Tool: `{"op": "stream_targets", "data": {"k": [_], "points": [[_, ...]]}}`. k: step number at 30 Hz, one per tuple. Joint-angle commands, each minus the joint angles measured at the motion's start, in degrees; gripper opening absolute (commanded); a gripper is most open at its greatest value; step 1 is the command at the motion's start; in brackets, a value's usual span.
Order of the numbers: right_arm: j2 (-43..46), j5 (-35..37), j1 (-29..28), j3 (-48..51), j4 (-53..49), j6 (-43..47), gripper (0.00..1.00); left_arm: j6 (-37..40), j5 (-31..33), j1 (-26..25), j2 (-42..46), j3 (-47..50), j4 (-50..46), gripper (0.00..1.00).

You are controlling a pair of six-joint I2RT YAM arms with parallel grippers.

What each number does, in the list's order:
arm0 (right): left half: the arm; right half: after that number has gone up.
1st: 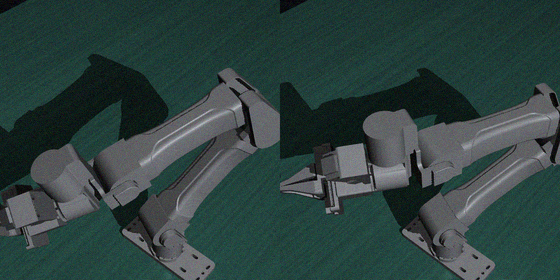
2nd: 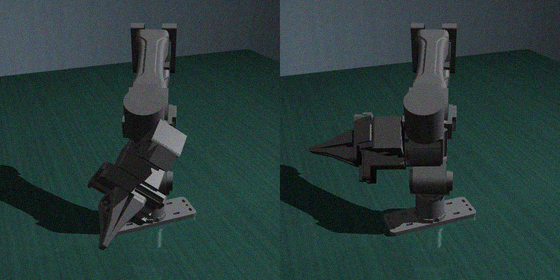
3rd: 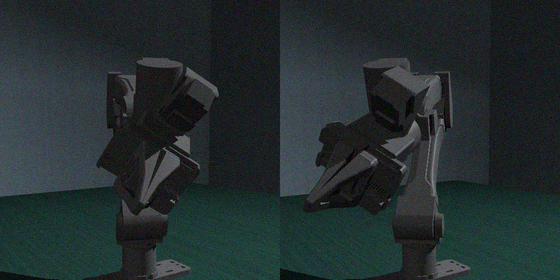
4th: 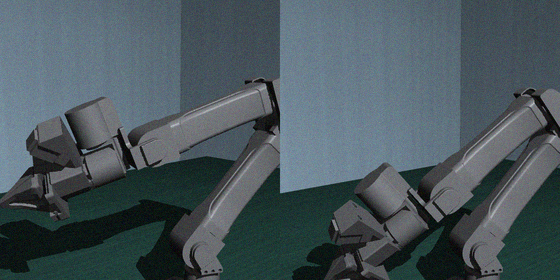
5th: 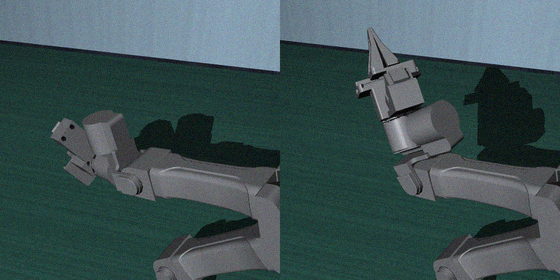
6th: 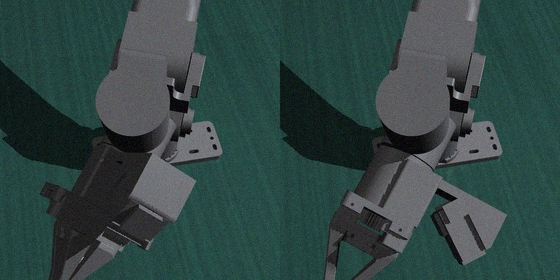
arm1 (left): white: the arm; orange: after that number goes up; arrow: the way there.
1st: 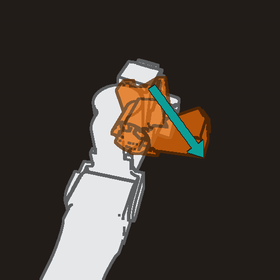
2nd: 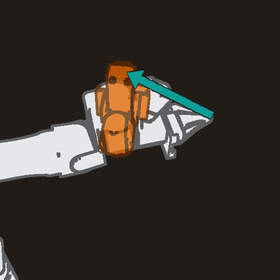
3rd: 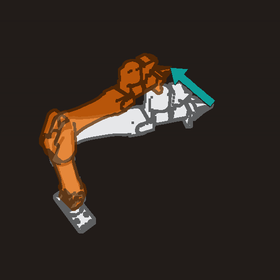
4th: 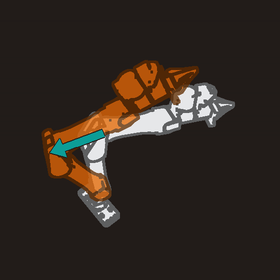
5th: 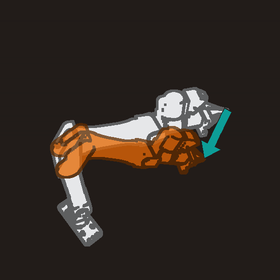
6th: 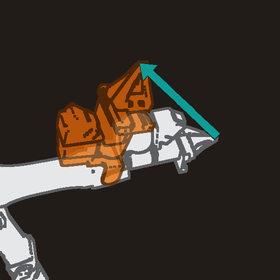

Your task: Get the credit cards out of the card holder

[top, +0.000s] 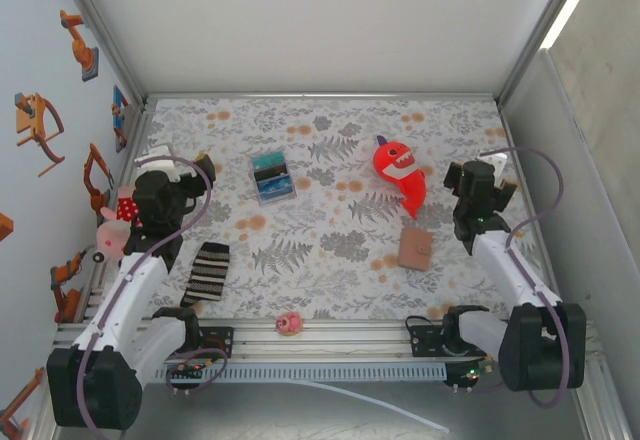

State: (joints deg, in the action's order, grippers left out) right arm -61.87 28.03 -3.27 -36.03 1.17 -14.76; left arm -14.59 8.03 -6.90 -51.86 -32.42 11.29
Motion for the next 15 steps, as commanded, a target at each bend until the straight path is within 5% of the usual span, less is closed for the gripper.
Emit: {"op": "stream_targets", "data": {"k": [1,15], "points": [[2.87,0.88,-0.69,-2.71,-20.48,-7.30,0.99,-5.07,-0.74,-0.56,1.78,-0.01,-1.59,0.97],[10.52,-13.32,-2.60,-3.11,-43.50,-18.15,0.99,-7.21,1.30,-3.56,5.10,-0.11,-7.52,0.97]]}}
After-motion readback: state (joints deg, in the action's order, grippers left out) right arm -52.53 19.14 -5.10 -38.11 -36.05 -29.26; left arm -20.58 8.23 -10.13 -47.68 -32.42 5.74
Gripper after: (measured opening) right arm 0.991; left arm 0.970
